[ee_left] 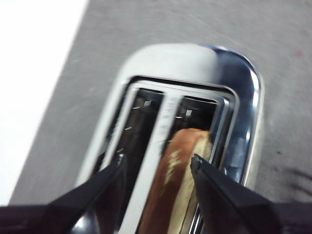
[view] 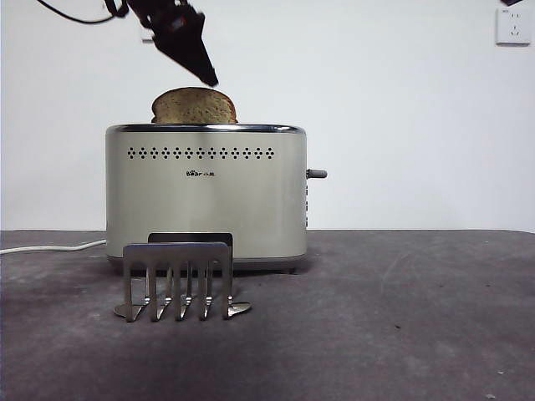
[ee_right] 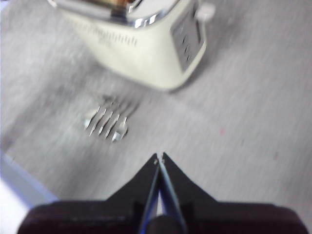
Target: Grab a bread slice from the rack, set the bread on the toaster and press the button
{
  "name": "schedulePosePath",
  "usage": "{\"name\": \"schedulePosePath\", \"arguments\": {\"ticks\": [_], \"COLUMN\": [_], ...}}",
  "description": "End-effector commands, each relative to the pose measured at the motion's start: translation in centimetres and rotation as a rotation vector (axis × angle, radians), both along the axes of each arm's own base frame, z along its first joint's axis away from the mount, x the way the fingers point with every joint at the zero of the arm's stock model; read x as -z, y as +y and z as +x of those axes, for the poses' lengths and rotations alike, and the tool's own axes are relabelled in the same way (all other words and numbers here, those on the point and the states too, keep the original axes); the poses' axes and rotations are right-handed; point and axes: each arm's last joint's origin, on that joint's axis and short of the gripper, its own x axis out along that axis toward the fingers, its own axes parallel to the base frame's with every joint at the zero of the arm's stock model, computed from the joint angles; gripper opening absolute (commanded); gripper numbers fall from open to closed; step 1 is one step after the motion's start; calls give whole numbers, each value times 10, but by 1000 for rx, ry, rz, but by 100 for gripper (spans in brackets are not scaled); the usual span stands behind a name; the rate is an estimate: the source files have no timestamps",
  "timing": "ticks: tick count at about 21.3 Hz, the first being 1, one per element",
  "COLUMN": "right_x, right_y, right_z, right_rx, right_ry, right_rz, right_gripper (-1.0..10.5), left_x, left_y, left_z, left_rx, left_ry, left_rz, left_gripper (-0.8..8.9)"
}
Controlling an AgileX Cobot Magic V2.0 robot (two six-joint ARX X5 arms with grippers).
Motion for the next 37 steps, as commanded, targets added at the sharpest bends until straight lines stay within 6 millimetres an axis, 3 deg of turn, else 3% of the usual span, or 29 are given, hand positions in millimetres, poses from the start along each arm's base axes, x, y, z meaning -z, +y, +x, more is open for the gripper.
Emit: {"name": "schedulePosePath", "arguments": {"ticks": [1, 8, 12, 14, 20, 26, 37], "right_x": [-1, 10, 31, 40, 57, 81, 122], "right_y": [2, 17, 30, 37, 55, 69, 77], "right_z": [16, 89, 130, 145, 186, 221, 248], "right_rx": [20, -54, -37, -40, -55, -42, -16], "right_ry": [-31, -46, -30, -15, 37, 86, 118], "right_rz": [46, 361, 438, 448, 437, 418, 393], "right_gripper": [-12, -13, -13, -13, -13, -13, -13], "left_x": [-23, -84, -97, -100, -102, -101, -100], "left_y": [7, 40, 55, 59, 65, 66, 66], "left_z": [-18, -100, -142, -154, -169, -172, -172], "left_rx": [-121, -340, -291, -300, -297, -309, -313], "left_ry": [17, 156, 236, 250, 290, 314, 319], "left_rz": [-128, -470, -504, -506, -520, -511, -507], "left_gripper": [229, 229, 228, 228, 228, 228, 228]}}
